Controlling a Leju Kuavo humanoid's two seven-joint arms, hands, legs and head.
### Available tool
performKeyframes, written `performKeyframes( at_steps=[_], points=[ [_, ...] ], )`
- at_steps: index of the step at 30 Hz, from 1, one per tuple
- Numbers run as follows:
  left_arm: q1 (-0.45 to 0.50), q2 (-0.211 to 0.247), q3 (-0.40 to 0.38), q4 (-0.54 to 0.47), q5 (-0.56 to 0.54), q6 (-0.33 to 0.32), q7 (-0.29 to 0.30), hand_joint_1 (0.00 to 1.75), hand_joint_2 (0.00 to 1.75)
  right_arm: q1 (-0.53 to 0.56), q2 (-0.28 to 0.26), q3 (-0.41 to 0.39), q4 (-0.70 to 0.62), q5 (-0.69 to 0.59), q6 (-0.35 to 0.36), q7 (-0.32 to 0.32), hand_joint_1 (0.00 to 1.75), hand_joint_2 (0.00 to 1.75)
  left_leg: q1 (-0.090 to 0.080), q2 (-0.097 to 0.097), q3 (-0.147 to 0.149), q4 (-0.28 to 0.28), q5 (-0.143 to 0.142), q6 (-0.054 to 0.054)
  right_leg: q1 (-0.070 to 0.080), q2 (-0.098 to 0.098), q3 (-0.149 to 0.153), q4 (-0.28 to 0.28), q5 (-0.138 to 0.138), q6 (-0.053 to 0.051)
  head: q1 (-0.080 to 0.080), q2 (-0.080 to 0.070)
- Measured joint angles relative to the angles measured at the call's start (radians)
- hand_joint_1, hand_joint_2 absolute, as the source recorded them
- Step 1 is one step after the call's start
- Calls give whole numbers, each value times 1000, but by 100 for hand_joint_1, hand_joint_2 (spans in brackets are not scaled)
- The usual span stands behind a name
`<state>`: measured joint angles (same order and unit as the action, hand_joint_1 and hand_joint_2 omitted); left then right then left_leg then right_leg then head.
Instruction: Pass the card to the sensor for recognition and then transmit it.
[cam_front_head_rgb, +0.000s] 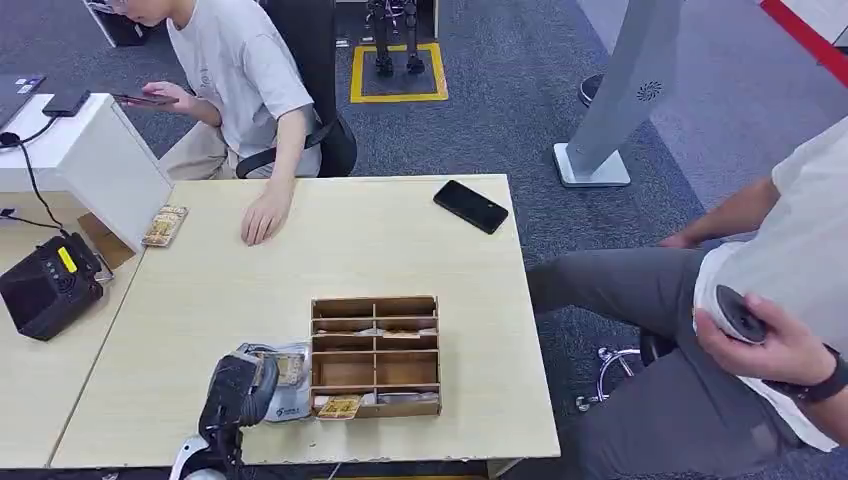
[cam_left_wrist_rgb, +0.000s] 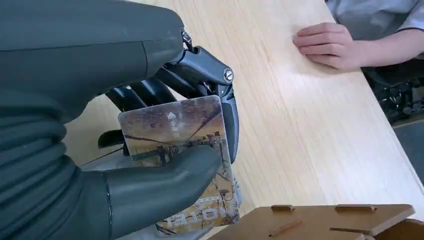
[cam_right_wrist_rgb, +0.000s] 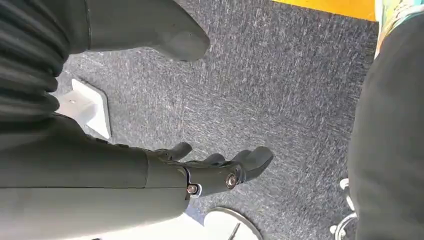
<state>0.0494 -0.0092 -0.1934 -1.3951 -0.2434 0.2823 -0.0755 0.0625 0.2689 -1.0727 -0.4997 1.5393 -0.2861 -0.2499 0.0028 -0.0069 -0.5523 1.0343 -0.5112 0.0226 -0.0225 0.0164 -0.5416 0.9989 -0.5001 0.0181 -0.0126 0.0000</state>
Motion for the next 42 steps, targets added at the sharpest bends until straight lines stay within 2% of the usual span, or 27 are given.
performKeyframes(
  at_steps=[12,15,20,23,25,27,28,30,32,37,42],
  points=[
    [0,0,0,-14,7,0,-4,175,175,0,-1,0,8,0,-1,0,0,175,0,0,0,0,0,0,0,0,0,0,0,0,0,0],
    [-1,2,8,-34,105,-11,-45,175,175,0,-1,0,10,0,-9,0,0,175,0,0,0,0,0,0,0,0,-1,0,0,0,0,0],
    [-48,33,20,-151,389,-108,-70,175,175,-3,-6,0,29,0,-34,-1,0,175,0,0,0,0,0,0,0,0,-1,0,0,0,0,0],
    [-97,46,25,-213,425,-95,-91,175,175,-7,-13,0,47,0,-45,-1,0,175,0,0,-1,0,1,0,0,0,0,0,0,0,0,0],
    [-141,61,25,-226,336,-12,-123,175,175,-14,-21,5,68,0,-60,-5,0,175,0,-1,-1,0,1,0,0,-1,0,0,0,0,0,0],
    [-195,77,25,-212,69,139,-168,175,175,-24,-37,27,101,0,-76,-13,0,175,0,0,-1,0,1,0,0,0,-1,0,1,0,0,0],
    [-230,88,27,-191,-85,176,-198,175,175,-29,-47,37,120,0,-81,-14,0,175,0,-1,-1,0,2,1,0,-1,0,0,1,0,0,0],
    [-277,105,34,-157,-261,188,-218,175,175,-42,-62,51,148,0,-87,-15,0,175,0,-3,0,0,2,1,0,-2,0,0,1,0,0,0],
    [-297,116,34,-133,-320,193,-210,175,175,-49,-73,61,170,0,-90,-15,0,175,0,-2,0,0,2,1,0,-1,0,0,1,0,0,0],
    [-368,142,34,-66,-562,206,-157,175,175,-53,-104,87,221,0,-100,-18,0,175,0,-3,-1,1,2,1,0,-1,-1,0,1,0,0,0],
    [-444,157,30,-8,-712,222,-108,175,175,-60,-140,108,254,0,-85,-32,0,175,0,-2,-1,1,2,1,0,-1,-2,0,1,0,-1,0]
  ],
)
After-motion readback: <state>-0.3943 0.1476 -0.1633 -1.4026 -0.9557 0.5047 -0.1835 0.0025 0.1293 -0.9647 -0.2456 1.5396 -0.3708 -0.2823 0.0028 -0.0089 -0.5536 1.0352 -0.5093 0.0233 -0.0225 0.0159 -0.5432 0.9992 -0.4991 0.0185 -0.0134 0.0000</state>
